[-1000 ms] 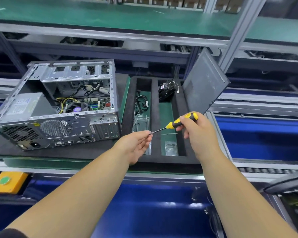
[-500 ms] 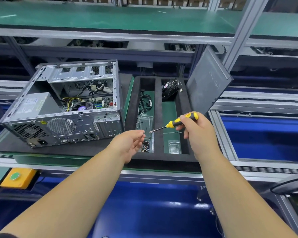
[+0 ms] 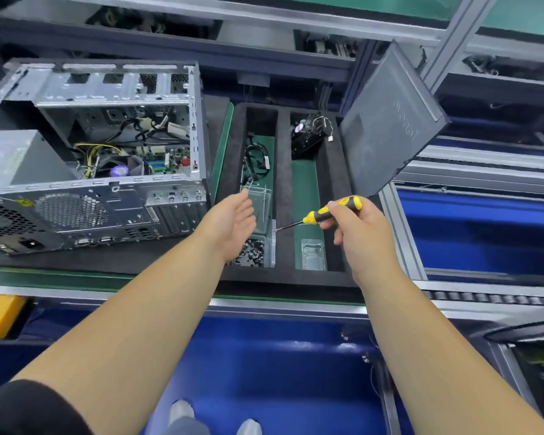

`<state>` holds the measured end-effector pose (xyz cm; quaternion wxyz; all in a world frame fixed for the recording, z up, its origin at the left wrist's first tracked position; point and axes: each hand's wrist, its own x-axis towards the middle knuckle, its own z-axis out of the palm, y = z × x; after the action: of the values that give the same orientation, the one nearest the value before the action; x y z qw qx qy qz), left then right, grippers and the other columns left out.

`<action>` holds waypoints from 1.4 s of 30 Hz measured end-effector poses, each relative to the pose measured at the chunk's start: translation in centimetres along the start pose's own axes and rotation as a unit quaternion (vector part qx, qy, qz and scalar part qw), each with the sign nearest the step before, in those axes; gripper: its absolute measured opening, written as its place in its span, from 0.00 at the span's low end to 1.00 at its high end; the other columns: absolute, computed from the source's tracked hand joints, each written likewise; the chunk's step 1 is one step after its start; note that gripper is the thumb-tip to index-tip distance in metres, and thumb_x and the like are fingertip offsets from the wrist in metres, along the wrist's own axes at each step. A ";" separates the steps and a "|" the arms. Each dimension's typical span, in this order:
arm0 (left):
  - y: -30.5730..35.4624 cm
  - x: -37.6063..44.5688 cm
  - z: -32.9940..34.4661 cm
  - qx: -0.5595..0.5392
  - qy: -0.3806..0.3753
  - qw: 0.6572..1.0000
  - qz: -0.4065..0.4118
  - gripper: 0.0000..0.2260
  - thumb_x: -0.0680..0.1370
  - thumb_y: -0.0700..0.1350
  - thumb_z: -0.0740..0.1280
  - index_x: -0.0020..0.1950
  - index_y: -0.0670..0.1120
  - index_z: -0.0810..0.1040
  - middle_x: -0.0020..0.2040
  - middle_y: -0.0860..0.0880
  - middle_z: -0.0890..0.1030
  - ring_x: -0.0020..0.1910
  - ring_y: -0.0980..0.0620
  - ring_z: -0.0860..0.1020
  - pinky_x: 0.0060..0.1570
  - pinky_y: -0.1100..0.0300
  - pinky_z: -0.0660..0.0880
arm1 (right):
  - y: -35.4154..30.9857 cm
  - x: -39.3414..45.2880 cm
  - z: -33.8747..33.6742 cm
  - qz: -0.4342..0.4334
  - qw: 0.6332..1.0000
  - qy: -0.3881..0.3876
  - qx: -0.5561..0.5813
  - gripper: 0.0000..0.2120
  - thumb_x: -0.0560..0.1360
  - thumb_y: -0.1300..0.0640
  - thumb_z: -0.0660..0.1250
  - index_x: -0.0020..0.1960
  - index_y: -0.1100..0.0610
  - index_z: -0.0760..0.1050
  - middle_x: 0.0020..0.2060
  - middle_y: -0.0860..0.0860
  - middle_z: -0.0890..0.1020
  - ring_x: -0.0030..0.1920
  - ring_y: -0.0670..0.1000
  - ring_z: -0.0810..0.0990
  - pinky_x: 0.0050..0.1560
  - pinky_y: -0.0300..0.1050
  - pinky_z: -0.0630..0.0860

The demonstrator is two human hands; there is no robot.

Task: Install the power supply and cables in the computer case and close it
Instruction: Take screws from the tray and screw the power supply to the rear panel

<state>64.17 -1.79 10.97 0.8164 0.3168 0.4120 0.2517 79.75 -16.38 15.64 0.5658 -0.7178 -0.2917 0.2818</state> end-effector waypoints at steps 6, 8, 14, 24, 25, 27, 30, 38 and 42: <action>1.0 -0.6 -3.9 0.093 -0.024 0.994 -0.052 0.16 0.82 0.50 0.60 0.67 0.44 0.75 0.67 0.45 0.77 0.65 0.47 0.75 0.63 0.53 0.72 | -0.5 1.7 3.1 0.004 0.999 -0.019 -0.033 0.08 0.76 0.51 0.64 0.42 0.54 0.73 0.39 0.46 0.86 0.38 0.41 0.82 0.40 0.46 0.74; 1.9 -0.6 -5.4 0.121 -0.044 0.988 -0.083 0.15 0.82 0.49 0.60 0.61 0.44 0.80 0.60 0.47 0.82 0.56 0.51 0.80 0.52 0.57 0.75 | -1.2 2.2 4.1 -0.007 0.997 -0.013 -0.073 0.08 0.76 0.49 0.64 0.42 0.53 0.74 0.38 0.45 0.85 0.37 0.40 0.81 0.40 0.46 0.74; 3.7 0.1 -7.8 0.177 -0.051 0.973 -0.138 0.15 0.81 0.46 0.61 0.47 0.42 0.87 0.47 0.49 0.85 0.43 0.53 0.76 0.43 0.61 0.72 | -2.5 3.1 6.4 -0.020 0.992 -0.009 -0.127 0.10 0.77 0.47 0.64 0.42 0.53 0.74 0.37 0.42 0.85 0.37 0.39 0.80 0.38 0.47 0.76; 2.1 0.9 -8.6 0.163 -0.008 0.971 -0.176 0.16 0.82 0.45 0.59 0.45 0.42 0.85 0.42 0.49 0.84 0.38 0.55 0.75 0.39 0.64 0.70 | 0.2 5.8 8.8 -0.016 0.978 -0.080 -0.192 0.12 0.75 0.43 0.64 0.38 0.50 0.71 0.38 0.40 0.84 0.43 0.52 0.83 0.46 0.54 0.79; 1.8 0.9 -8.6 0.148 0.010 0.973 -0.178 0.17 0.82 0.45 0.59 0.45 0.42 0.85 0.41 0.49 0.83 0.38 0.55 0.75 0.38 0.64 0.71 | 0.4 6.2 8.9 -0.025 0.975 -0.091 -0.200 0.13 0.76 0.44 0.64 0.38 0.50 0.71 0.37 0.40 0.84 0.42 0.53 0.82 0.46 0.54 0.79; 1.4 0.9 -8.5 0.116 0.047 0.977 -0.172 0.17 0.83 0.45 0.58 0.44 0.40 0.84 0.41 0.48 0.83 0.38 0.55 0.76 0.38 0.64 0.72 | 0.7 7.2 9.1 -0.042 0.969 -0.114 -0.217 0.13 0.76 0.44 0.65 0.38 0.50 0.71 0.37 0.42 0.84 0.41 0.52 0.82 0.44 0.54 0.80; 0.8 0.7 -8.1 0.071 0.105 0.981 -0.150 0.16 0.82 0.45 0.59 0.44 0.40 0.84 0.41 0.48 0.83 0.38 0.54 0.78 0.37 0.65 0.74 | 1.1 8.8 9.2 -0.067 0.954 -0.166 -0.242 0.13 0.76 0.44 0.64 0.38 0.50 0.71 0.36 0.46 0.82 0.36 0.50 0.78 0.39 0.51 0.76; -1.3 0.5 -6.2 0.023 0.226 0.970 -0.091 0.12 0.81 0.45 0.61 0.47 0.44 0.83 0.42 0.50 0.86 0.40 0.56 0.81 0.41 0.64 0.76 | 4.0 10.8 8.8 -0.117 0.898 -0.321 -0.277 0.15 0.76 0.45 0.67 0.36 0.49 0.68 0.29 0.45 0.72 0.30 0.45 0.69 0.32 0.44 0.66; -2.2 0.0 -5.6 -0.013 0.270 0.961 -0.064 0.11 0.81 0.45 0.61 0.48 0.45 0.83 0.41 0.51 0.86 0.39 0.58 0.83 0.38 0.65 0.76 | 5.4 10.8 9.0 -0.153 0.856 -0.383 -0.311 0.11 0.75 0.44 0.67 0.39 0.49 0.71 0.32 0.46 0.76 0.34 0.46 0.74 0.33 0.45 0.70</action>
<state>59.84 -1.55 6.84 0.6933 0.1998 0.6331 0.2802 80.94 -3.57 7.77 0.1922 -0.6381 -0.6639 0.3393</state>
